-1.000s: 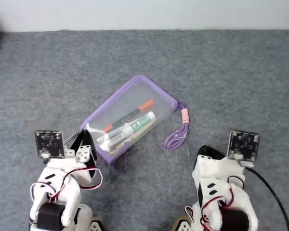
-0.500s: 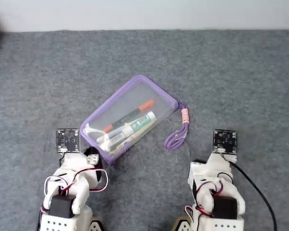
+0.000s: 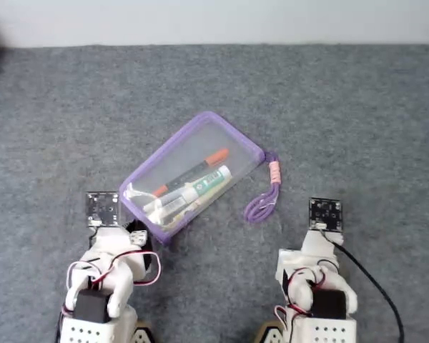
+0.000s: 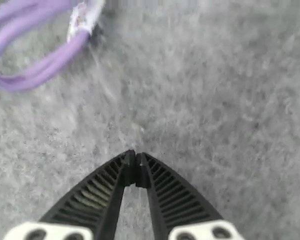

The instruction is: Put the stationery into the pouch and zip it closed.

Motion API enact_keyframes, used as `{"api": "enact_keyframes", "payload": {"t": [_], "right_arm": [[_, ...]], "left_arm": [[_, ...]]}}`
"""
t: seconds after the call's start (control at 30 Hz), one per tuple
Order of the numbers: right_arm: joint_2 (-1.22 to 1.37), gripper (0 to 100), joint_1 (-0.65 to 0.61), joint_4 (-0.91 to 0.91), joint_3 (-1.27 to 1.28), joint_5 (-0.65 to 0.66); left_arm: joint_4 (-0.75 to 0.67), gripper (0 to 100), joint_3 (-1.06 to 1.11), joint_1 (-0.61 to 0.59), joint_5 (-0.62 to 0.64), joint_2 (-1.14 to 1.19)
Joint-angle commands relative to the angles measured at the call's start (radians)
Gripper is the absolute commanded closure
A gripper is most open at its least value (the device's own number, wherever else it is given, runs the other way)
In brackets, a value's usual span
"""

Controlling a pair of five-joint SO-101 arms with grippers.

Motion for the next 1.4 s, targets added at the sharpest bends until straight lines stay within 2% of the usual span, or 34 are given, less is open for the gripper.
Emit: {"api": "enact_keyframes", "payload": {"t": [0.0, 0.2, 1.37], "right_arm": [[-0.010, 99.0, 0.008, -0.021, 0.017, 0.006], [-0.010, 99.0, 0.004, -0.021, 0.018, 0.008], [-0.010, 99.0, 0.002, -0.021, 0.018, 0.008]], "left_arm": [[0.043, 99, -0.005, -0.008, -0.055, -0.012], [0.143, 99, -0.005, -0.006, -0.069, -0.014], [0.137, 99, -0.005, -0.005, -0.072, -0.014]]}}
